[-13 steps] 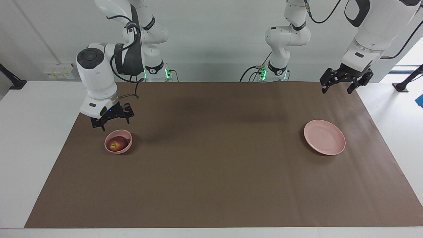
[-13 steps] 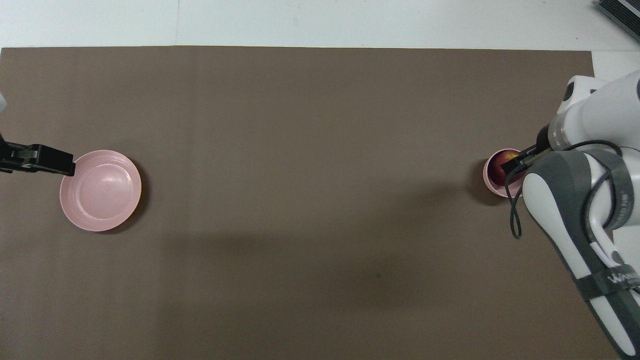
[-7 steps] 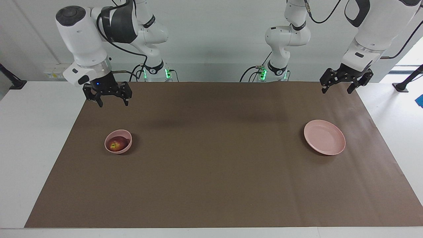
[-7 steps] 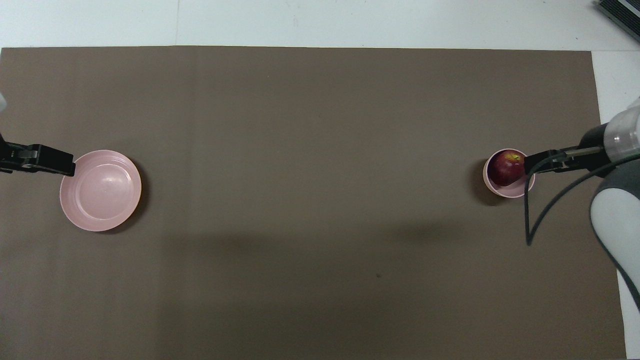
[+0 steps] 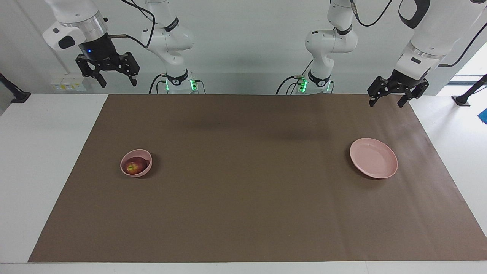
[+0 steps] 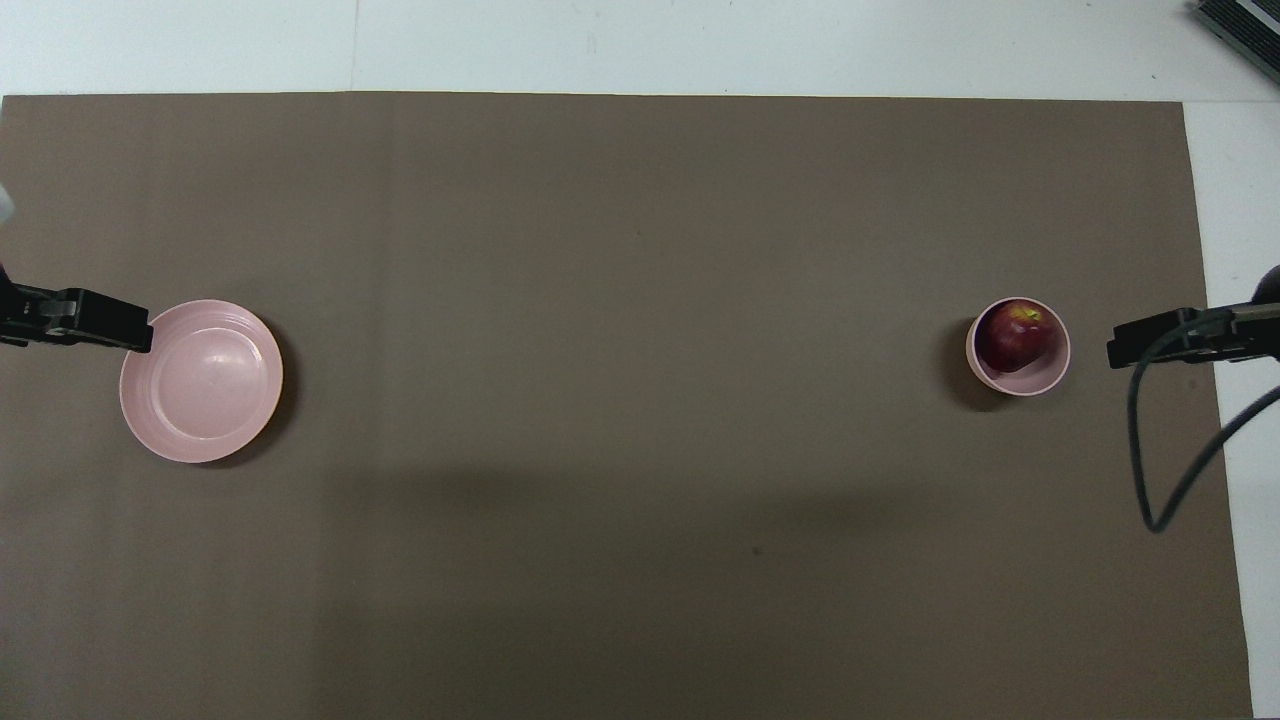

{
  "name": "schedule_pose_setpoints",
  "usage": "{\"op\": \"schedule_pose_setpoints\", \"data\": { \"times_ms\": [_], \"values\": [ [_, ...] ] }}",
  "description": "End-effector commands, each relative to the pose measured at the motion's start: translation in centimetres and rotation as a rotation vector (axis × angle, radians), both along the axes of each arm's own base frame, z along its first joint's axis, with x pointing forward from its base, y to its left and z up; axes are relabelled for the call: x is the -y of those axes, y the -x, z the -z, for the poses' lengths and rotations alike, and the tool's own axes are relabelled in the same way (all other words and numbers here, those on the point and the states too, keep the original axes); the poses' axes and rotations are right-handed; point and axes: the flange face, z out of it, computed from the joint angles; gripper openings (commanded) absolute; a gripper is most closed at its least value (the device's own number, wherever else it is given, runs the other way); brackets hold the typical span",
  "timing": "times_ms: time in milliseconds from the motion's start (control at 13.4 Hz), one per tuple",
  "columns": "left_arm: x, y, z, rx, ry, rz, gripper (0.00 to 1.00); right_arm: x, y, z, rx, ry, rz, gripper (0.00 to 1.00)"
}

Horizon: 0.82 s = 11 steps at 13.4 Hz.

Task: Move apple from plate to bowl

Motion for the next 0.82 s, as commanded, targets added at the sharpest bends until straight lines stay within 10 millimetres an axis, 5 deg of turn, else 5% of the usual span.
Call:
{"op": "schedule_pose_setpoints", "data": {
  "times_ms": [0, 749],
  "values": [
    [-0.4, 0.6, -1.0, 0.007, 0.014, -0.008, 1.0, 0.1, 1.8, 0.2, -0.016, -0.024, 0.011, 1.0],
    [-0.9, 0.8, -1.0, -0.003, 0.015, -0.017, 1.0, -0.3, 1.4, 1.3, -0.012, 0.063, -0.082, 1.0]
  ]
}}
